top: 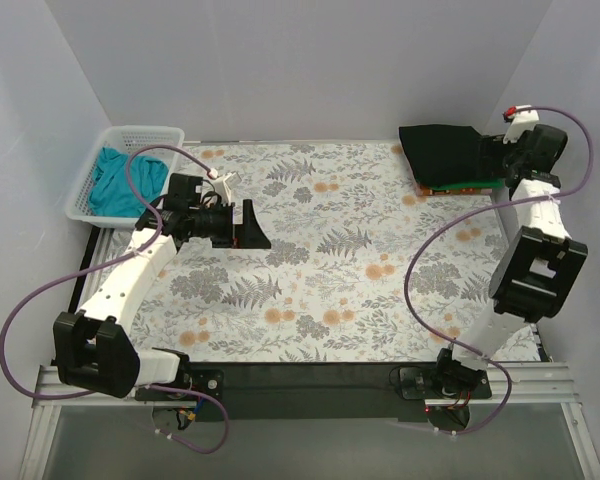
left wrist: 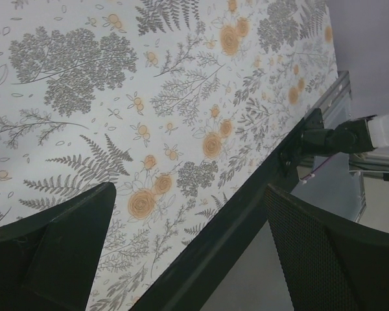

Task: Fold and stack the t-shirts
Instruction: Neatly place the folded tshirt to the corner

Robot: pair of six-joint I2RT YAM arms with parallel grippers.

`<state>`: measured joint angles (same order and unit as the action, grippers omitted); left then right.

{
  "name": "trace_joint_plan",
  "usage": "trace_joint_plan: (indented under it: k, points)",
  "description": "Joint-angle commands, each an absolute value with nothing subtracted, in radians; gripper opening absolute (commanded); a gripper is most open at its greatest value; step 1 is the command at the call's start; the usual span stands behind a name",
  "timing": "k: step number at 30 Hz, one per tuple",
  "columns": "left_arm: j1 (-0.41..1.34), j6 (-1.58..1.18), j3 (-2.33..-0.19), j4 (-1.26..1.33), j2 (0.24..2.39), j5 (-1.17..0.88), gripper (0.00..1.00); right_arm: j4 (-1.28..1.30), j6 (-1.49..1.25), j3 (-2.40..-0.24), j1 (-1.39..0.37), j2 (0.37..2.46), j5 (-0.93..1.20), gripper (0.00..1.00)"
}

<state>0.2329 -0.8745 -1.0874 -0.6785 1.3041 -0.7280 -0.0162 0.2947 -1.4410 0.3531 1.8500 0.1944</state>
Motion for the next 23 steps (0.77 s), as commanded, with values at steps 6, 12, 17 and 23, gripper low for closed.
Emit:
trace_joint_plan:
  k: [6,12,17,23]
  points:
    - [0.204,-0.839,-1.102,-0.75,1.279,-0.589,0.98,0.498,0.387,-1.428,0.298,1.468,0.428,0.98]
    - [0.201,-0.805,-1.019,-0.726,1.186,-0.427,0.98,0.706,0.359,-1.294,0.219,1.269,0.544,0.98]
    - [0.184,-0.795,-0.971,-0.735,1.092,-0.348,0.98,0.71,0.347,-1.14,0.135,1.126,0.561,0.98]
    - [0.103,-0.804,-0.948,-0.739,1.026,-0.359,0.98,0.709,0.325,-1.042,0.107,1.06,0.551,0.98]
